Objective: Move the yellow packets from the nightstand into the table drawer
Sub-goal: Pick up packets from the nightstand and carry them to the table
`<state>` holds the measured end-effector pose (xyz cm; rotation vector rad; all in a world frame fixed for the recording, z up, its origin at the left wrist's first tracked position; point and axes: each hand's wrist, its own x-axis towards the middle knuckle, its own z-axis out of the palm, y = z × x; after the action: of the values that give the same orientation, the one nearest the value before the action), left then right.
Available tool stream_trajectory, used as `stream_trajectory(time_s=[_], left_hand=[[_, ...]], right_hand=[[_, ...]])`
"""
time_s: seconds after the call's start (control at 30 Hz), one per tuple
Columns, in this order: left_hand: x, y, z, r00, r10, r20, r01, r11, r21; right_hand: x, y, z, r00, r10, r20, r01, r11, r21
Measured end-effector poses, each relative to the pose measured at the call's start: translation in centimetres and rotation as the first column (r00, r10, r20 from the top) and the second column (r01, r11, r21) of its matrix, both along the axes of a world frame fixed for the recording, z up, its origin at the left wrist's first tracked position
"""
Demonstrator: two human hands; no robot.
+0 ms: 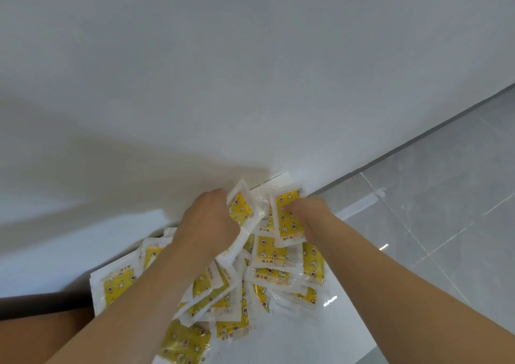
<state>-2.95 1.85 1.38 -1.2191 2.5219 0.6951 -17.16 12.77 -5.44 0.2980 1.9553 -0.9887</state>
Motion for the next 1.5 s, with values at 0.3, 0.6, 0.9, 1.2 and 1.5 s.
stream_trajectory(time_s=[0.3, 0.6, 0.9, 1.2, 1.5], left_hand=[[2.2, 0.2, 0.5, 0.980, 0.146, -0.139, -0.137, 0.988, 0.072], [3.0, 1.0, 1.8, 0.948, 0.267, -0.171, -0.227, 0.948, 0.223], [3.5, 3.7, 7.7, 0.734, 0.623, -0.269, -0.410, 0.723, 0.556], [5.9, 13.7, 30.0, 0.669, 0.660, -0.343, -0.283, 0.652, 0.703], [12.6, 24.7, 42.8, 0.600, 0.701, -0.386, -0.229, 0.612, 0.757]], right_hand=[[0.9, -2.7, 0.0, 0.985, 0.048, -0.167, -0.031, 0.994, 0.104], [0.9, -1.1, 2.5, 0.992, -0.020, -0.127, 0.003, 0.992, -0.125], [1.2, 3.1, 10.6, 0.994, -0.102, -0.043, 0.082, 0.943, -0.323], [3.9, 17.0, 34.6, 0.983, -0.163, -0.081, 0.100, 0.854, -0.510], [11.4, 31.6, 48.9, 0.950, -0.311, -0.029, 0.240, 0.785, -0.571]])
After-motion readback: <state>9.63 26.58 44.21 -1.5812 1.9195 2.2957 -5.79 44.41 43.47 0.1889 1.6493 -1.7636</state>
